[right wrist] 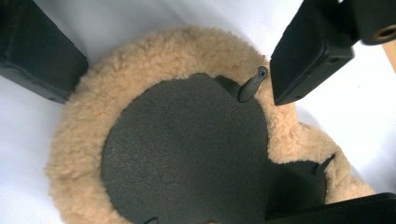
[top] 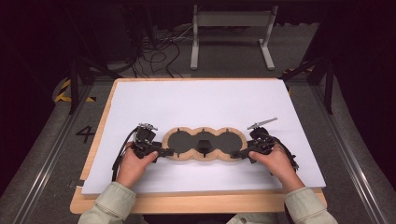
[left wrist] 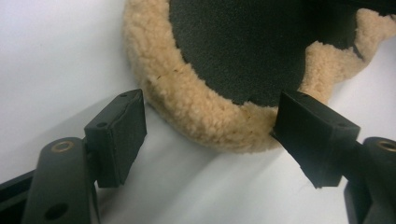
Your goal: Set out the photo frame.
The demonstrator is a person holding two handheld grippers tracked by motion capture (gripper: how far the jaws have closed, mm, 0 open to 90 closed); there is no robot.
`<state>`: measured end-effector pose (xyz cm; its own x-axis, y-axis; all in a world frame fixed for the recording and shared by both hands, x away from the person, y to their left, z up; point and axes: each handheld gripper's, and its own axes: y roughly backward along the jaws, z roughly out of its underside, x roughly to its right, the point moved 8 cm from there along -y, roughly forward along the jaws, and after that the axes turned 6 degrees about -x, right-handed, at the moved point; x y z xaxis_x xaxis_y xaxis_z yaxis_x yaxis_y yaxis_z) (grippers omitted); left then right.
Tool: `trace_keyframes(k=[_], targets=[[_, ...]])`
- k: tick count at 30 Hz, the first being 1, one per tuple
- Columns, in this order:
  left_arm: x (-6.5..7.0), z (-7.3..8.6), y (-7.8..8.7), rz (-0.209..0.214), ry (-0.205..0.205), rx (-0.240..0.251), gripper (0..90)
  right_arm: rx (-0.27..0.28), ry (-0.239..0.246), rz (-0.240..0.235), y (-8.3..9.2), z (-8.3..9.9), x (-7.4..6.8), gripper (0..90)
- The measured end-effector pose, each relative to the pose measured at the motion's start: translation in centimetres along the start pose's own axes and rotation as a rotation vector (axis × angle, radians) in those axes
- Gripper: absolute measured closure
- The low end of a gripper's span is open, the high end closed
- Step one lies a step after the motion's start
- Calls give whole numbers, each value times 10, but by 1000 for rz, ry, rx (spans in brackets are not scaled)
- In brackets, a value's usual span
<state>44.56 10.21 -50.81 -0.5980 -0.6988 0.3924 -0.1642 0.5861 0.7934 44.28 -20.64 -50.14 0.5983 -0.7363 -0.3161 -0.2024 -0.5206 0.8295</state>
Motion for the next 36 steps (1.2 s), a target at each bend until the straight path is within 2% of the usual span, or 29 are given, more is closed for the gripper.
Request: trace_keyframes(k=[4,5,7,11,13,19,21,22,23,27,30,33,36], targets=[[2,-1,-2,4,-5,5,241,4,-5,5,0,0,0,63],[4,-1,-2,12,6,6,241,4,-4,10,0,0,0,62],[3,-1,-3,-2,-1,8,239,4,-2,18,-1,0,-1,61],[4,-1,-2,12,7,4,242,6,0,25,-1,0,-1,63],[3,-1,-2,2,5,6,243,8,-1,30,-1,0,-1,64],[3,-1,-3,11,13,5,246,31,-12,24,-1,1,0,70],[4,-1,-3,9,19,6,246,42,-29,26,-2,1,0,70],[4,-1,-3,9,19,6,246,58,-54,26,-2,1,-1,70],[4,-1,-3,9,19,6,245,58,-54,26,-2,1,-1,70],[5,-1,-3,5,22,10,244,64,-22,24,-3,2,-2,49],[5,-1,-3,1,23,10,243,33,22,55,-6,3,-4,4],[5,0,-3,-2,19,8,243,2,32,110,-9,3,-7,0],[3,-1,-3,-14,11,10,243,-2,44,105,-9,3,-7,1]])
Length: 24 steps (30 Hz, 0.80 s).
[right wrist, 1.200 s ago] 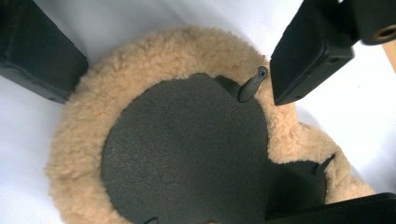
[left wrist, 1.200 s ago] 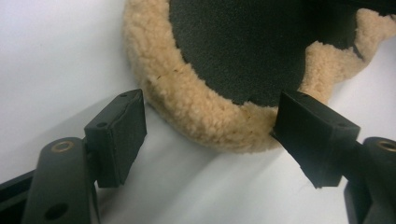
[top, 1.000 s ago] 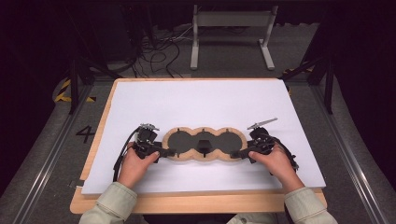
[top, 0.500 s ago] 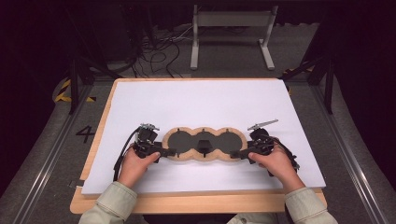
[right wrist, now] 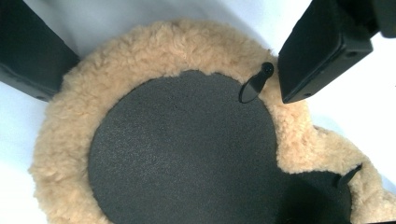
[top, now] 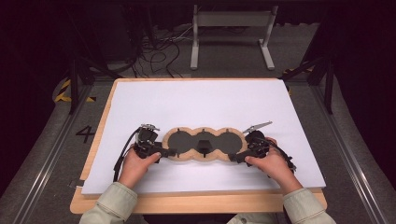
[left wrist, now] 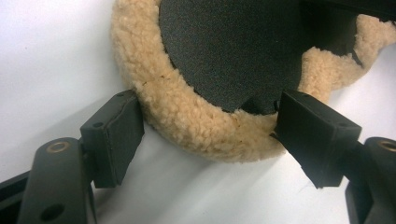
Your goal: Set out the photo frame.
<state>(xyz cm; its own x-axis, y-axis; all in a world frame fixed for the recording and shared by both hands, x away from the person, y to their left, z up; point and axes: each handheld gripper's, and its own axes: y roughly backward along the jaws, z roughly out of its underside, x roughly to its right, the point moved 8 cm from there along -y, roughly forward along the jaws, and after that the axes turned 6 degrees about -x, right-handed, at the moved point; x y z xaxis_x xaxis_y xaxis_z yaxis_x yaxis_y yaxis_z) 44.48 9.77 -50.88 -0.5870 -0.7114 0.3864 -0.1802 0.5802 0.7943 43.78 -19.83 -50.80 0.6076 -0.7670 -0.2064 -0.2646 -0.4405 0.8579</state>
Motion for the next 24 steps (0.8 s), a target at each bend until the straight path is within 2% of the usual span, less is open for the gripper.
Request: trace_keyframes(k=[1,6,8,13,16,21,24], targets=[[2,0,0,10,8,-2,243,-1,10,0,0,1,0,1],[1,0,0,2,3,2,243,4,28,10,0,1,0,0],[2,0,-1,14,11,9,243,4,39,13,0,2,0,0],[2,1,-1,10,7,5,239,-23,105,44,0,6,-1,1],[3,0,-1,8,9,4,238,-24,116,51,0,7,-2,0],[3,0,-1,10,14,4,238,-30,113,54,-1,7,-2,0],[0,0,0,-4,9,3,244,-25,83,50,-1,5,-3,0]])
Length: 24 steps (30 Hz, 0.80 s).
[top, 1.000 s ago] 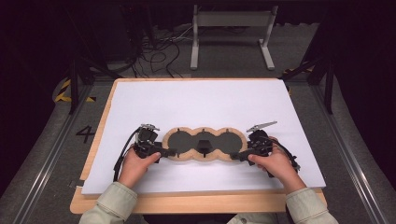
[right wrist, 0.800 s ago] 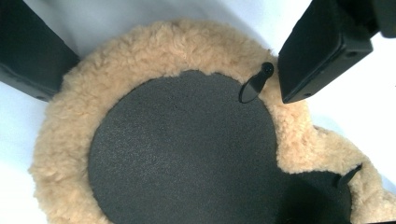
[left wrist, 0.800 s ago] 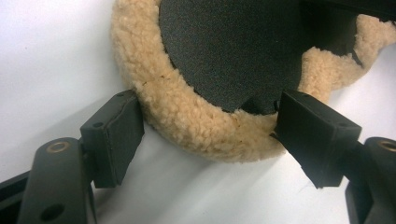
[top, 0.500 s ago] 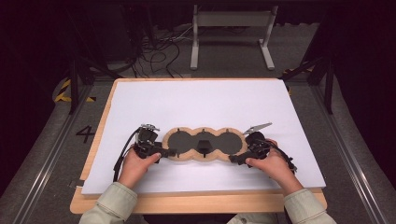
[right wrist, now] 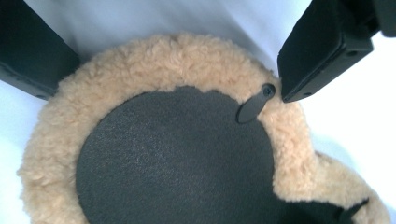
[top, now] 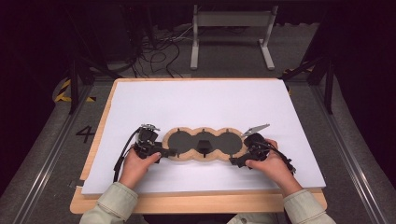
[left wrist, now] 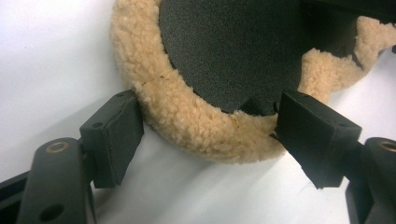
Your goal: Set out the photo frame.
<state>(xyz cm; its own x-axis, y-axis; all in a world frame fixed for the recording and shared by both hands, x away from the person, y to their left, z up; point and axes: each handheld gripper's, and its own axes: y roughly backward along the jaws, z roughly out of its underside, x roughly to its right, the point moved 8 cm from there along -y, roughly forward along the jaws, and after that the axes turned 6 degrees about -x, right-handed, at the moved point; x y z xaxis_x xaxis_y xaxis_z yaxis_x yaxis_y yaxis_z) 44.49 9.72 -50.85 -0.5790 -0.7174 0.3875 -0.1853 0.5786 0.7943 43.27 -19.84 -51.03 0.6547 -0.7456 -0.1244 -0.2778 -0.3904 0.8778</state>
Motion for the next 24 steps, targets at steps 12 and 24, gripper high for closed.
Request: trace_keyframes(k=[12,24], targets=[[2,-1,5,-53,2,20,300,-2,-65,17,5,-4,-3,30],[5,-6,23,-123,-7,116,403,78,-39,120,22,-12,-2,237]])
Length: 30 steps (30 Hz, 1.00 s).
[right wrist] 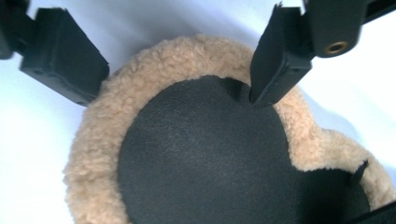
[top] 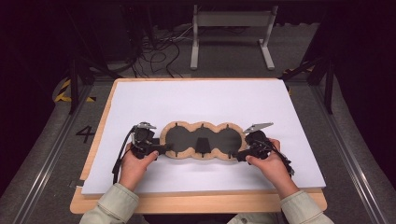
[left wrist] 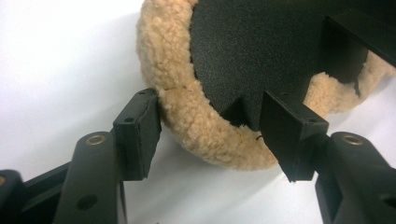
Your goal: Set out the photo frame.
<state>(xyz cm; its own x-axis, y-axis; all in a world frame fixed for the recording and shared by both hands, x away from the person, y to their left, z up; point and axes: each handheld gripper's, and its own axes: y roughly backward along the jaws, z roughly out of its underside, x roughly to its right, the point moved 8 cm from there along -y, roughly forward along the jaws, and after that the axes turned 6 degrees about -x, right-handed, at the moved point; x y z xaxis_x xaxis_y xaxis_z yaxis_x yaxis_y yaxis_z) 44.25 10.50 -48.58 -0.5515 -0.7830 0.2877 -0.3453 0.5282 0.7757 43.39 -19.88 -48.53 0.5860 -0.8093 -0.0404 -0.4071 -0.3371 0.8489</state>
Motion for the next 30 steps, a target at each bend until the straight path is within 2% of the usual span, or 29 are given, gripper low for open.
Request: trace_keyframes(k=[1,6,11,13,17,19,20,24,30], targets=[[1,-2,4,-5,2,19,409,9,-1,4,1,-1,0,243],[2,-3,8,-29,-10,29,409,35,-21,-6,6,-4,-2,243],[5,-7,14,-49,-26,64,416,100,-7,30,18,-11,-1,282],[6,-10,16,-59,-38,82,429,124,2,59,23,-14,0,305],[7,-12,20,-72,-36,122,455,156,8,99,27,-16,3,403],[7,-13,23,-73,-33,139,458,158,9,104,28,-16,3,424],[6,-14,24,-77,-35,141,470,160,8,113,27,-16,3,471],[3,-13,20,-96,-36,130,479,162,9,134,26,-16,5,514],[0,-13,15,-103,-28,121,481,172,10,142,26,-19,5,516]])
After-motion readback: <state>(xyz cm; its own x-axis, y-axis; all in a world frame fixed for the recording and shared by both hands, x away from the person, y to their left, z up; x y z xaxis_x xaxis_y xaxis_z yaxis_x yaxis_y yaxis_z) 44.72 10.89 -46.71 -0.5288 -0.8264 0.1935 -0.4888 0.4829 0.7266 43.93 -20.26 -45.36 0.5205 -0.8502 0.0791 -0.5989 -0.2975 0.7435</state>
